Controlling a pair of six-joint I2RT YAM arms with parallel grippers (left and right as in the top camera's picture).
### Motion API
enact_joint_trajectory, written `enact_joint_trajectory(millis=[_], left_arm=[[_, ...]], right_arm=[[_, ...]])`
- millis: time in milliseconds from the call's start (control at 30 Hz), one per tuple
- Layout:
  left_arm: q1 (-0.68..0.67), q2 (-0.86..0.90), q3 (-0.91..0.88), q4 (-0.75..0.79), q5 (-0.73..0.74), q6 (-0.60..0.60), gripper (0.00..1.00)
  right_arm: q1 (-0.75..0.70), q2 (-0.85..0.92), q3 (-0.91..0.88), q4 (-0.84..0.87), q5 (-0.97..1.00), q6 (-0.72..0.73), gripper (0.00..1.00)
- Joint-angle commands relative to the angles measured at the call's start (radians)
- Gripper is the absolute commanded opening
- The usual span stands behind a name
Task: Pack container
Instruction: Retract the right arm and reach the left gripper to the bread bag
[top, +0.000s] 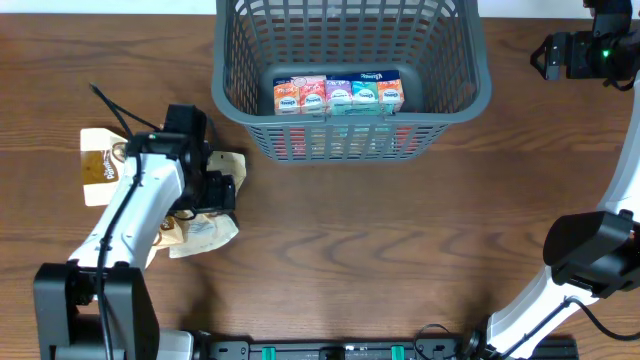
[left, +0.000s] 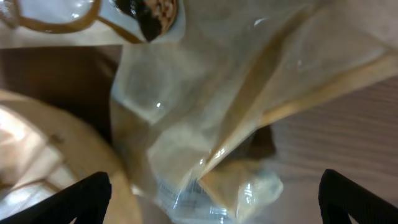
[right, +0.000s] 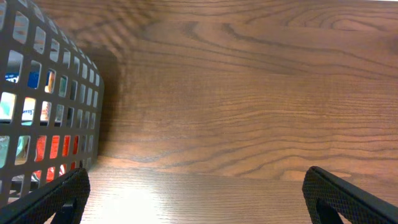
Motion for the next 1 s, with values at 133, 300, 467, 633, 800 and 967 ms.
enact_joint_trajectory(millis=[133,300,467,633,800,967], left_arm=[[0.003,-0.009,-0.139,0.156,0.011,0.006,0.94],[0.004,-0.009,-0.212,0.234,0.010,0.007,0.99],[0.004,-0.007,-0.237,0.309,0.010,0.006,0.98],[0.004,-0.006,-0.237,0.336,0.010,0.006,0.80],[0.003,-0.006,-0.236,0.348,0.011,0.007,0.35],[0.004,-0.009,-0.192,0.304,0.011,0.006,0.10]], right_arm=[[0.005,-0.015,-0.003,-0.011,-0.011,0.018,0.99],[0.005,-0.015,-0.003,-0.023,-0.011,0.018,0.99],[0.005,-0.015,-0.003,-0.031,-0.011,0.017,0.99],[0.005,-0.015,-0.003,-0.042,-0.011,0.013,0.99],[0.005,-0.015,-0.003,-0.056,-0.010,0.006,0.99],[0.005,-0.015,-0.003,-0.055,-0.010,0.002,0.99]])
